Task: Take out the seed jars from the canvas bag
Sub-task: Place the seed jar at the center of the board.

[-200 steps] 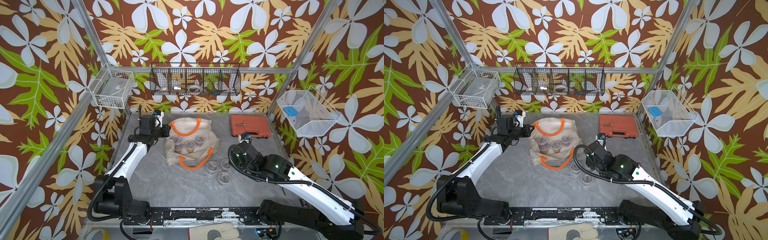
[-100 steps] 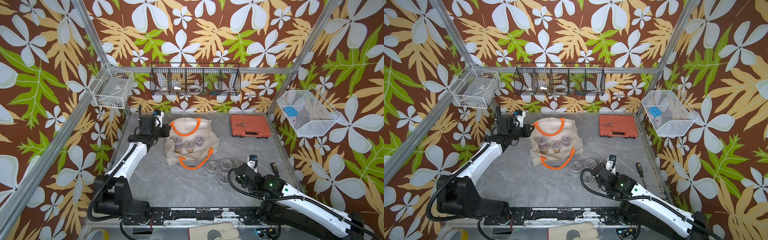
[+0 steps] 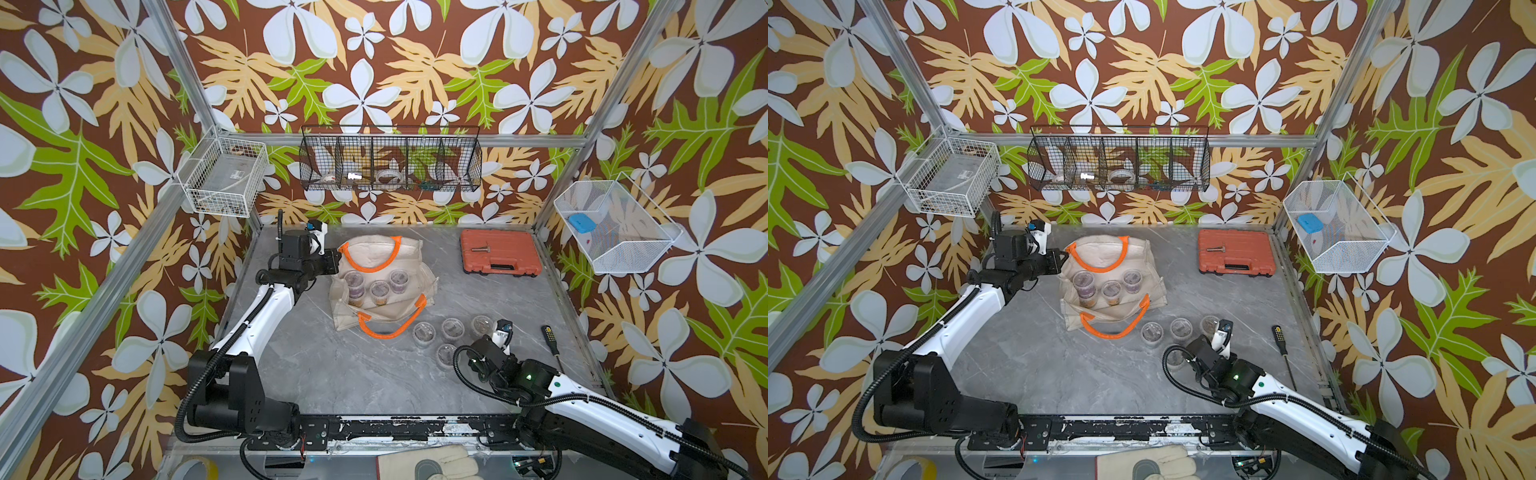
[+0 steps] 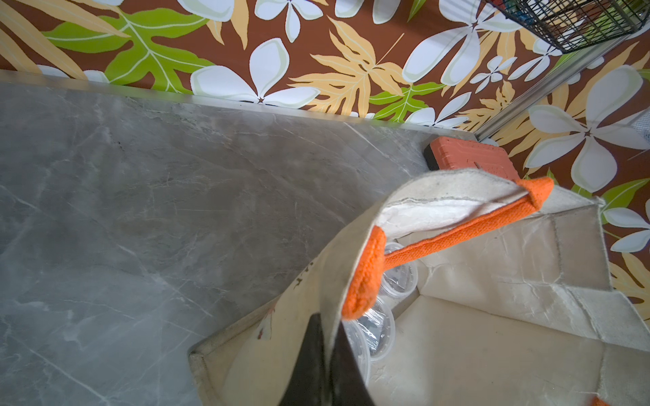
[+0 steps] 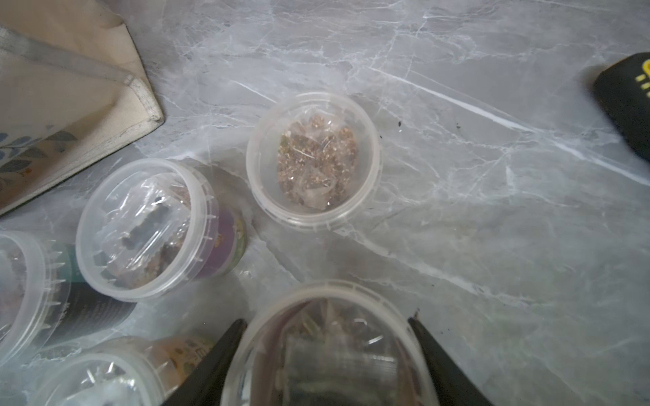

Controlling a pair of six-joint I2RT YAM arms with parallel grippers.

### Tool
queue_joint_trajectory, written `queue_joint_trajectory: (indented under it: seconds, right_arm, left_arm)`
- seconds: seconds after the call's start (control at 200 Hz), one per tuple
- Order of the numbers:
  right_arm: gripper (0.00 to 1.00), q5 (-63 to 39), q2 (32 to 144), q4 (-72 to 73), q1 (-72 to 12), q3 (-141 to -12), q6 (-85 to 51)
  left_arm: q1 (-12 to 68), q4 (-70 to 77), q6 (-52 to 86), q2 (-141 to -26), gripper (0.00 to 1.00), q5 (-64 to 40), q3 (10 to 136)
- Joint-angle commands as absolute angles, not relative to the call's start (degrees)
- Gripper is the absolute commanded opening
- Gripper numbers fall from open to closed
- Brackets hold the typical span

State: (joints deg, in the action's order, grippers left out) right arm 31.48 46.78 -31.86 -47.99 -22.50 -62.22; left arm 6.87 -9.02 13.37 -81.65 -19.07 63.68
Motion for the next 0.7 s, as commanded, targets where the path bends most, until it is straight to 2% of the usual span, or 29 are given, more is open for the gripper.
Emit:
queue_joint_trajectory:
  seconds: [0.0,0.285,0.49,0.696]
  right_arm:
    - [0.6,32.3,47.01,-29.43,-47.92,-21.51,-63.62]
    - [0.64,30.5,48.6,-27.86,-47.9,-19.42,-64.88]
    - [0.84,29.97,47.95,-29.35,-47.9,-20.56,-64.69]
    - [1.0,30.56,44.92,-36.23,-47.92,-26.0,-64.19]
  left_arm:
    - [6.92,-8.35,13.35,-81.65,0.0,-18.72,63.89]
    - [6.9,-8.35,13.34,-81.69,0.0,-18.81,63.91]
    - [6.91,-8.35,13.36,-81.56,0.0,-18.87,63.98]
    - [6.93,-8.28,13.35,-81.56,0.0,-18.84,63.98]
